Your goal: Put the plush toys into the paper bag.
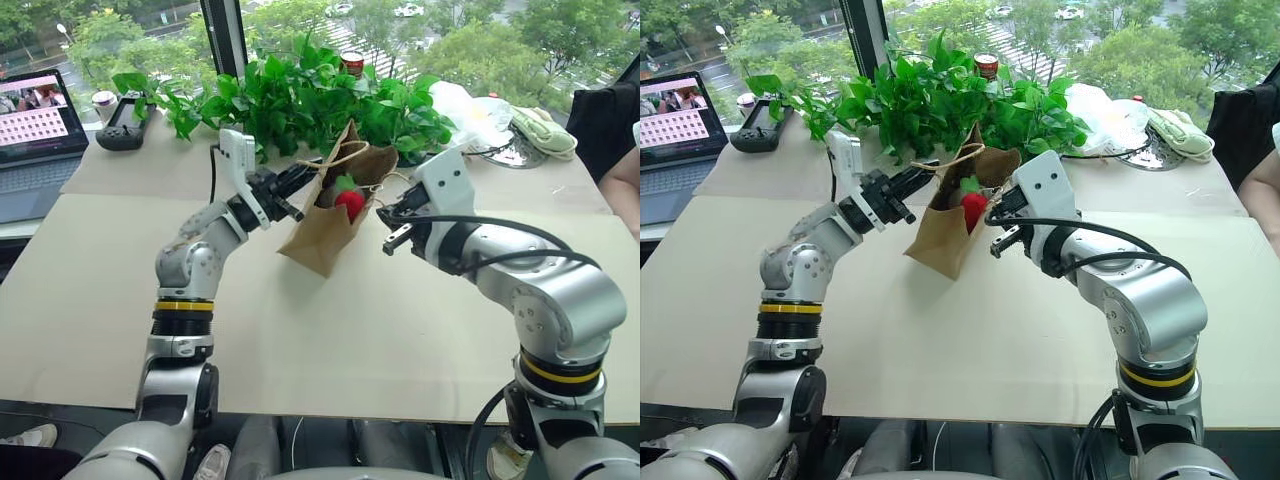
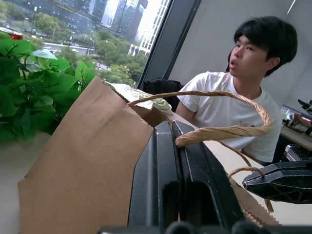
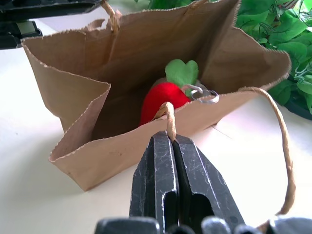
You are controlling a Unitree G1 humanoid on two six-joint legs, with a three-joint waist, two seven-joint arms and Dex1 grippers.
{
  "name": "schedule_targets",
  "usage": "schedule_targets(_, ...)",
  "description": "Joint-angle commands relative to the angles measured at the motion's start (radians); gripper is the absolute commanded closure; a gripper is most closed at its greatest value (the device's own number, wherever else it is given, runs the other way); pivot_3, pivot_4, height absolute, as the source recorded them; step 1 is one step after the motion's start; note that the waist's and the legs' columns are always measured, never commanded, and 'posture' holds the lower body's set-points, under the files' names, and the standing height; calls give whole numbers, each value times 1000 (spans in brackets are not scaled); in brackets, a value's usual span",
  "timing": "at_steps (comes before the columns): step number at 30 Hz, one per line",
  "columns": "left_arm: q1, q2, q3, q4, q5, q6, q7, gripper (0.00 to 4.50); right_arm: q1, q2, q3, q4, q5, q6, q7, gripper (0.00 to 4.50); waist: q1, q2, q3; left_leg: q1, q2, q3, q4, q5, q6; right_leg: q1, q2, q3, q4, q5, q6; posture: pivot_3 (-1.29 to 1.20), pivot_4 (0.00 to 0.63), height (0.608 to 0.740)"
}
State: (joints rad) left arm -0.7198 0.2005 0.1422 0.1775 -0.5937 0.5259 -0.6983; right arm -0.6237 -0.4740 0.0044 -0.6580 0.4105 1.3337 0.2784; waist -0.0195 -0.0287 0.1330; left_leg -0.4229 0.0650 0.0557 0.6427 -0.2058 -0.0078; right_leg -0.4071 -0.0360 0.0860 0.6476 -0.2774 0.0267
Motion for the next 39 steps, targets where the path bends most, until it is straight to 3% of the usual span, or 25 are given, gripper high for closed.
schedule_targets(1, -8, -10, 8, 4, 0, -35, 6, 4500, -28, -30, 4, -25, -5, -1, 4, 4429, 2, 0, 0, 0, 0, 0, 0, 0, 0, 0, 0, 0, 0, 0, 0, 0, 150, 717)
schedule_targets(11, 12, 2, 23, -90, -65, 62, 24, 4500, -104, 60, 41, 30, -26, -41, -41, 4429, 2, 0, 0, 0, 0, 0, 0, 0, 0, 0, 0, 0, 0, 0, 0, 0, 150, 717)
schedule_targets(12, 14, 9, 26, -99, -71, 72, 24, 3907, -112, 73, 27, 33, -23, -44, -46, 3852, 3, 0, 0, 0, 0, 0, 0, 0, 0, 0, 0, 0, 0, 0, 0, 0, 150, 717)
schedule_targets(21, 9, 104, 90, -183, -165, 191, 30, 861, -158, 109, -121, 7, 55, -29, -10, 912, 4, 0, 0, 0, 0, 0, 0, 0, 0, 0, 0, 0, 0, 0, 0, 0, 150, 717)
schedule_targets(24, 6, 136, 108, -207, -195, 225, 36, 794, -174, 98, -174, -6, 102, -36, 26, 27, 2, 0, 0, 0, 0, 0, 0, 0, 0, 0, 0, 0, 0, 0, 0, 0, 150, 717)
schedule_targets(35, 150, 226, 147, -245, -210, 243, 33, 794, -50, -75, -362, -36, 306, -100, 240, 27, 3, 0, 0, 1, 0, 0, -1, 0, 0, 0, 0, 0, 0, 0, 0, 0, 150, 717)
schedule_targets(39, 201, 253, 121, -255, -183, 215, -5, 794, 12, -136, -373, -37, 369, -102, 295, 27, 3, 1, 0, 1, 0, 0, -1, 0, 0, 1, 0, 0, 0, 0, 0, 0, 150, 717)
